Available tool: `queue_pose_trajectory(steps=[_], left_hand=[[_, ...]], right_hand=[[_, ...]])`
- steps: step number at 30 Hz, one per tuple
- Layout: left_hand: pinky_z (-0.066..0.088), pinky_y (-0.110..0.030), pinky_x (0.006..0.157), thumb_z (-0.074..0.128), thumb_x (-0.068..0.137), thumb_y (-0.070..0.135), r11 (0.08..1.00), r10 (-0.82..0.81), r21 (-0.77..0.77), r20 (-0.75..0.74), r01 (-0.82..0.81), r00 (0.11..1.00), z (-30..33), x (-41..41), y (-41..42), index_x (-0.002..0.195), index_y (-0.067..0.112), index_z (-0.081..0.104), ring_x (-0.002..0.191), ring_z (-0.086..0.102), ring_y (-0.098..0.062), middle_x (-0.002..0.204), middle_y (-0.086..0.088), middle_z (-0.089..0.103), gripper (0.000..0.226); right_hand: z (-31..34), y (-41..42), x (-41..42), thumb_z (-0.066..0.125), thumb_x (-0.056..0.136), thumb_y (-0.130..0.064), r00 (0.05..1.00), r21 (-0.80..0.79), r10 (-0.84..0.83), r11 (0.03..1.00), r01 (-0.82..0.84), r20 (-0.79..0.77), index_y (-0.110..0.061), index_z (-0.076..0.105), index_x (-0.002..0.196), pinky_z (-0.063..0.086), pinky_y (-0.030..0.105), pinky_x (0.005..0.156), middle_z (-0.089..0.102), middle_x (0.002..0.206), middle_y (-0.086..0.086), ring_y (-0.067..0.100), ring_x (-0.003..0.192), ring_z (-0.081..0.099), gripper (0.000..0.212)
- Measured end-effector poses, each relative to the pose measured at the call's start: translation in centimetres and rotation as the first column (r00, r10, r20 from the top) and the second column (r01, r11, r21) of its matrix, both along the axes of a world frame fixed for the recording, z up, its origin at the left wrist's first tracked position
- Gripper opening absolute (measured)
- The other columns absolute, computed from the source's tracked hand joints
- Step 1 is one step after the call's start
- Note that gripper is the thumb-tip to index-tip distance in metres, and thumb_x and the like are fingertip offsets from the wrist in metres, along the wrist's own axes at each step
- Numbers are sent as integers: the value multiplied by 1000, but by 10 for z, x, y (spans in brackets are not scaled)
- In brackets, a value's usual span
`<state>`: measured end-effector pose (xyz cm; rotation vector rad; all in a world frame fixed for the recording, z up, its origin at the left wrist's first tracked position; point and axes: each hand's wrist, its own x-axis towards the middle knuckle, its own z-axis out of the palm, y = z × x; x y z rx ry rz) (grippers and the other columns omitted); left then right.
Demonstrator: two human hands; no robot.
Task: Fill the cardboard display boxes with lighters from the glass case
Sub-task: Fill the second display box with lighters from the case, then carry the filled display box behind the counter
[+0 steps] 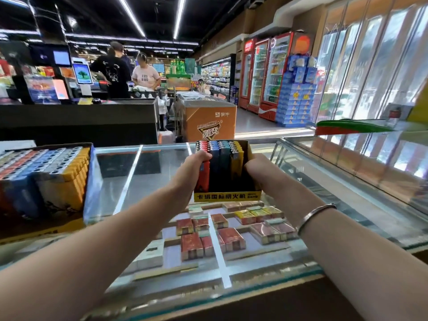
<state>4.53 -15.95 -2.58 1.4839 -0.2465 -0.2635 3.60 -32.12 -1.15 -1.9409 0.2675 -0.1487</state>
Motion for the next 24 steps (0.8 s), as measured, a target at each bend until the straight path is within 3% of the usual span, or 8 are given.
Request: queue_pose_trajectory(steps=[5,11,15,19,21,24], left_hand=[[52,-41,82,40,90,35,991,63,-116,16,-61,998,-8,20,-35,112,16,51,105,58,-39,118,-26,55,31],[50,-44,73,44,82,34,983,121,-142,24,-117,992,-1,20,-72,110,15,54,94,59,-39,110,-28,58,36],[52,-47,71,42,80,36,984,144,-117,64,-136,987,2,19,-90,105,21,56,89,61,-31,95,-10,63,32],[51,-23,53,45,77,41,968,238,-101,86,-229,967,2,18,-94,89,25,63,74,65,-10,75,8,68,27],[50,-27,55,43,76,45,945,328,-40,82,-325,941,3,20,-96,85,29,67,78,65,-15,76,7,67,30],[48,-22,50,43,74,44,924,382,-26,71,-382,921,2,22,-98,87,25,69,72,64,-8,73,9,66,35]], right_hand=[[-8,-18,21,38,86,2,993,2,-114,994,114,45,-2,59,103,52,47,86,63,102,22,36,94,62,27],[-11,-51,28,39,81,7,988,-45,-152,988,151,-25,-4,55,110,50,44,85,61,104,19,33,100,59,35],[-8,-78,22,38,82,2,995,-137,-69,989,59,-67,-8,46,121,39,32,75,56,104,10,28,95,52,41],[-3,-84,16,41,80,7,996,-26,55,998,-57,-71,-18,42,119,33,-2,61,52,96,-3,15,88,48,47],[-3,-84,16,42,79,8,992,27,108,994,-107,-62,-21,38,126,39,3,68,53,108,-2,14,98,50,55],[-6,-82,17,45,79,6,991,59,116,992,-112,-60,-21,32,135,48,33,90,50,124,3,19,114,49,64]])
